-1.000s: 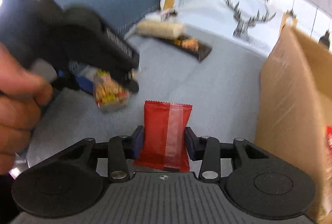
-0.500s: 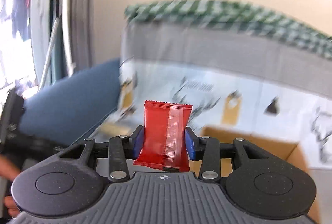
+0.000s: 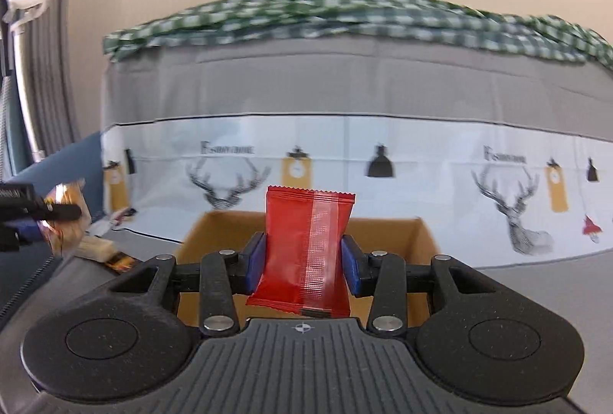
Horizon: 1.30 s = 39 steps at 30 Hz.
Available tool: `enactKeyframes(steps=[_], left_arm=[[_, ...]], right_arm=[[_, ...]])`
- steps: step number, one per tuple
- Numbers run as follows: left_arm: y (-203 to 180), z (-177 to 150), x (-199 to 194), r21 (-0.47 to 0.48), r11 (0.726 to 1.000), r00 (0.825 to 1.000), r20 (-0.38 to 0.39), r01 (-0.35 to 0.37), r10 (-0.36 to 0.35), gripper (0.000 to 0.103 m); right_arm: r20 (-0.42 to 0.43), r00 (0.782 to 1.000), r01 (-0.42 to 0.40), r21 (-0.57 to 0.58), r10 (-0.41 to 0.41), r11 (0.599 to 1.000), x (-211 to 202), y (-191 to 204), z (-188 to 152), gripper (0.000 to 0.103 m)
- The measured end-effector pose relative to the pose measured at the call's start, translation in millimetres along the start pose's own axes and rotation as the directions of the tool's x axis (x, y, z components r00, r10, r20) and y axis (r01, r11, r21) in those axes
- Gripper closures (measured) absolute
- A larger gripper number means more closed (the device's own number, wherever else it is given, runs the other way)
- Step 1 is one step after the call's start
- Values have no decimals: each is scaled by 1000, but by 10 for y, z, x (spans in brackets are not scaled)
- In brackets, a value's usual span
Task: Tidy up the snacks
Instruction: 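Lift both held snacks and carry them over the cardboard box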
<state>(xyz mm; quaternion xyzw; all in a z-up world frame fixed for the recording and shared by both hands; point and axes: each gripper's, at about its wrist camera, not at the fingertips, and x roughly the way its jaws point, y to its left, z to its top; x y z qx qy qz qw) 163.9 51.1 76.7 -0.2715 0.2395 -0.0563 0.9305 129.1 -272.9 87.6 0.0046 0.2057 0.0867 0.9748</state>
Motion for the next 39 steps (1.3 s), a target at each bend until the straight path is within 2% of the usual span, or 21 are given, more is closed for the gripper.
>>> enactKeyframes(steps=[7,13,22,39], left_arm=[[-593,-218,213,108,985,990,-2,137,-138,45],[-923,-462,405,200,961,982,-60,188,-180,45],[-975,-615,524,210,948,969,-120,237,-216,45],[-995,-621,538,212,946,967,-120,245,-223,45]], right_arm=[[-30,998,63,-12,-63,998,13,-311,-138,60],[-58,994,91,-43,-93,995,2,-412,-205,60],[-73,992,94,-68,-99,993,22,-420,-214,60],[-81,990,106,-69,-111,992,35,-407,-243,59]])
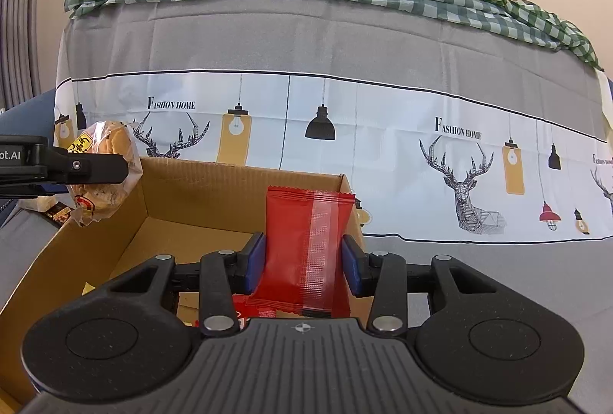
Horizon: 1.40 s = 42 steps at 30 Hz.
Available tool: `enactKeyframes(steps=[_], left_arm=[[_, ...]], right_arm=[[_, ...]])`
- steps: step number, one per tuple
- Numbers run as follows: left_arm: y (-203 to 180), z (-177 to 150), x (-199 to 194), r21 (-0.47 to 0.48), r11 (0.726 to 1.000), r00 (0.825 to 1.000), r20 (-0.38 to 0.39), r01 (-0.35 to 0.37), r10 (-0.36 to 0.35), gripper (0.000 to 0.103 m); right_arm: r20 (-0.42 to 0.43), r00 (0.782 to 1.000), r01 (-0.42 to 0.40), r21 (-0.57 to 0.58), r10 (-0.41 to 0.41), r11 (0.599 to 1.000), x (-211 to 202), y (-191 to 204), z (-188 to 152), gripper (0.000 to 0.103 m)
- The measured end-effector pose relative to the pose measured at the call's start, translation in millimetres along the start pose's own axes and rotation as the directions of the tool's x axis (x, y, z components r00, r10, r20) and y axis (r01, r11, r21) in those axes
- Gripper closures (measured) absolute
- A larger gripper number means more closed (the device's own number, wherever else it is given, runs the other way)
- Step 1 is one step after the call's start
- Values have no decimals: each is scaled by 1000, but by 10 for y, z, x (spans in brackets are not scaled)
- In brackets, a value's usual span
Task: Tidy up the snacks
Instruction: 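Lift both held snacks and carry them over the cardboard box, then open both tools to drop the cookie bag and red packet into the box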
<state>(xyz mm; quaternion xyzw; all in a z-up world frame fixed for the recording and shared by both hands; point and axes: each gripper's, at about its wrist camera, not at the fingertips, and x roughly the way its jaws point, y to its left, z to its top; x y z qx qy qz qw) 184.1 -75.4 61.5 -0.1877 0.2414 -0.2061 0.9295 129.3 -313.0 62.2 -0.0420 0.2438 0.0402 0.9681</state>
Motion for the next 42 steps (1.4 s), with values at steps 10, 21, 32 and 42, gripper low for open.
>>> enactKeyframes(steps=[10,21,32,42], left_arm=[[1,2,-19,-2,1000,1000,8,4,-4,45],[-18,3,-43,-1,1000,1000,16,11,-11,46],[-45,-31,21,-5,999,999,-22,42,-42,28],[-12,-42,-74,46,999,1000,15,17,-18,42]], right_arm=[[2,1000,-4,-5,4,1000,10,16,-1,59],[3,1000,-9,-7,9,1000,27,24,-3,59],[-1,1000,-3,-25,3,1000,64,32,-2,41],[-7,1000,-12,-12,12,1000,116,128,19,36]])
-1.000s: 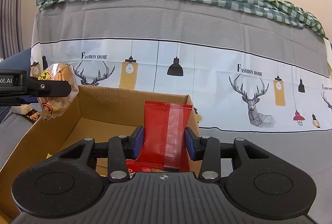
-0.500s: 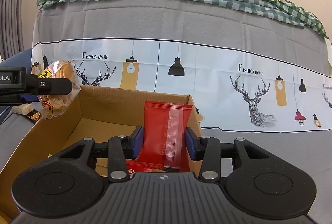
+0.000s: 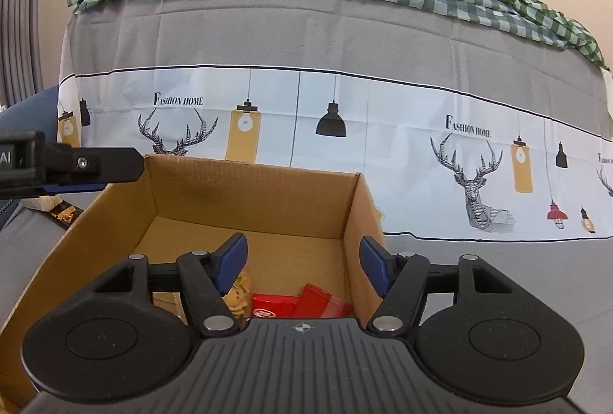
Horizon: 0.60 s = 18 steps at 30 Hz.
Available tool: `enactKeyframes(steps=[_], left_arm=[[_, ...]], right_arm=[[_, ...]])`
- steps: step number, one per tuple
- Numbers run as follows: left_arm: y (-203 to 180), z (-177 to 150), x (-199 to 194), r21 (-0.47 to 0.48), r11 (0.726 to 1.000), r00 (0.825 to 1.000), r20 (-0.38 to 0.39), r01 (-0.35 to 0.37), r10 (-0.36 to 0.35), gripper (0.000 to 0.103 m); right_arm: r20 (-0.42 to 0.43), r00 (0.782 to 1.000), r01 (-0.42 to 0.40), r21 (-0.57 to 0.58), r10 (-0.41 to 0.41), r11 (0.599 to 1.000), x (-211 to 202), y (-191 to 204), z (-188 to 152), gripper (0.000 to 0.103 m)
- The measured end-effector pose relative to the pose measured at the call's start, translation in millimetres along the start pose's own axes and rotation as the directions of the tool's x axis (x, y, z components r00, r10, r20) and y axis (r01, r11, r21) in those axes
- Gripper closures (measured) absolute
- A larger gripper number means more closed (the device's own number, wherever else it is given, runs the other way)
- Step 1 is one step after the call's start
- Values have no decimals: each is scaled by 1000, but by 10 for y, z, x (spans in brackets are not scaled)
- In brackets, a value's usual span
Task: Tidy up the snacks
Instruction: 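Open both tools to drop the cookie bag and red packet into the box, then move both open tools back toward the remaining snacks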
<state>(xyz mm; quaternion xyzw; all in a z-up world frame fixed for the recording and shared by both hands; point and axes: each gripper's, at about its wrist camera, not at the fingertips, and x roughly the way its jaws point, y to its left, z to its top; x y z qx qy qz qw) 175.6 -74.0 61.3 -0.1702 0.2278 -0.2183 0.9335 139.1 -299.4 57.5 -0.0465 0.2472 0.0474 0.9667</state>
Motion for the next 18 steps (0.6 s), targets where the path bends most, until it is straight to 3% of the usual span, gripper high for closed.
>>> enactKeyframes(steps=[3,8,11,13,15,18], left_arm=[[109,3,-76,-13,1000,1000,-18,-10,10,55],[408,55,-340,-81,995,998,-33,-56,53,64],[618,102,-541,-137,986,995,-31,-95,91,64],[773,137,-682,-179,976,992,-27,-124,121,64],[937,171,-825,-228,962,989,-20,-150,150,64],[1202,210,-1032,-312,932,982,-7,-182,190,64]], right_arm=[[-8,1000,0,12,0,1000,23,82,-1,36],[-11,1000,-8,39,8,999,7,291,-17,38],[-16,999,-31,60,32,998,-8,443,-30,51],[-14,998,-53,80,55,995,-16,539,-30,71],[-13,997,-76,99,78,992,-16,649,-28,77],[-4,995,-103,117,104,988,-29,813,-22,77]])
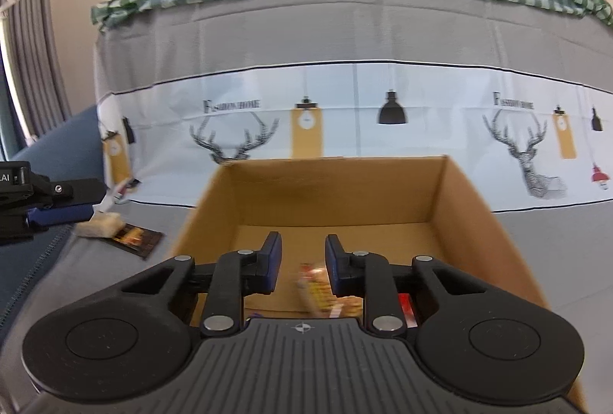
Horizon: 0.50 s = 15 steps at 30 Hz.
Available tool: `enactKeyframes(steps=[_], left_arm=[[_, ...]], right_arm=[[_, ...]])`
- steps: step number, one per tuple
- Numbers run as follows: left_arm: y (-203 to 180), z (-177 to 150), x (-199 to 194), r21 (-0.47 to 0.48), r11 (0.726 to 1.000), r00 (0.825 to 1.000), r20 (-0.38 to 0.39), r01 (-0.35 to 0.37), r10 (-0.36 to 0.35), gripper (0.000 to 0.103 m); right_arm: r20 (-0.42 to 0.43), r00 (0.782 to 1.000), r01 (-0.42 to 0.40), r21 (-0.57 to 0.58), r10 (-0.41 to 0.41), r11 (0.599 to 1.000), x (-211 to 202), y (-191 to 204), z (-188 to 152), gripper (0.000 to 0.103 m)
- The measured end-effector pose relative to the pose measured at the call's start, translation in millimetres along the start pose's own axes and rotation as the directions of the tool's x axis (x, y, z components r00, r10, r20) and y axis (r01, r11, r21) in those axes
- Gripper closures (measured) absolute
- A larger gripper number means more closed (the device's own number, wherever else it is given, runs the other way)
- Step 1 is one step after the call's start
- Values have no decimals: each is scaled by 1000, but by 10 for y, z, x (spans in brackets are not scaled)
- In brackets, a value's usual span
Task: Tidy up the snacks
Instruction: 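Move both open tools back toward the remaining snacks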
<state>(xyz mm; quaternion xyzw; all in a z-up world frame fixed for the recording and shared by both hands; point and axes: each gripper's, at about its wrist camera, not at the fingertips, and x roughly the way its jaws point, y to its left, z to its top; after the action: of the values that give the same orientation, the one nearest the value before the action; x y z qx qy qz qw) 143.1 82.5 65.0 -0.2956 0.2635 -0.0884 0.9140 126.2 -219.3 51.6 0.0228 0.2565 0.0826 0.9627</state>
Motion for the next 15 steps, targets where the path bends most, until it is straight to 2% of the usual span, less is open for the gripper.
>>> enactKeyframes(steps=[4,7,10,13,15], left_arm=[[379,160,-129,-143,989,999,21,-37,41,64],[662,245,-158,-249,966,997,27,-68,77,64],[929,291,-84,-344,934,994,14,-101,113,64],[1161,309,19,-418,900,989,9,-127,144,64],[1295,290,82,-473,871,988,10,-134,157,64]], right_arm=[[-5,1000,-29,-32,29,999,49,244,-39,77],[17,999,-45,-61,46,997,87,398,-46,77],[4,997,-78,-111,79,991,106,524,32,77],[-72,984,-171,-164,161,971,167,665,237,77],[-138,970,-231,-254,201,939,247,867,420,77]])
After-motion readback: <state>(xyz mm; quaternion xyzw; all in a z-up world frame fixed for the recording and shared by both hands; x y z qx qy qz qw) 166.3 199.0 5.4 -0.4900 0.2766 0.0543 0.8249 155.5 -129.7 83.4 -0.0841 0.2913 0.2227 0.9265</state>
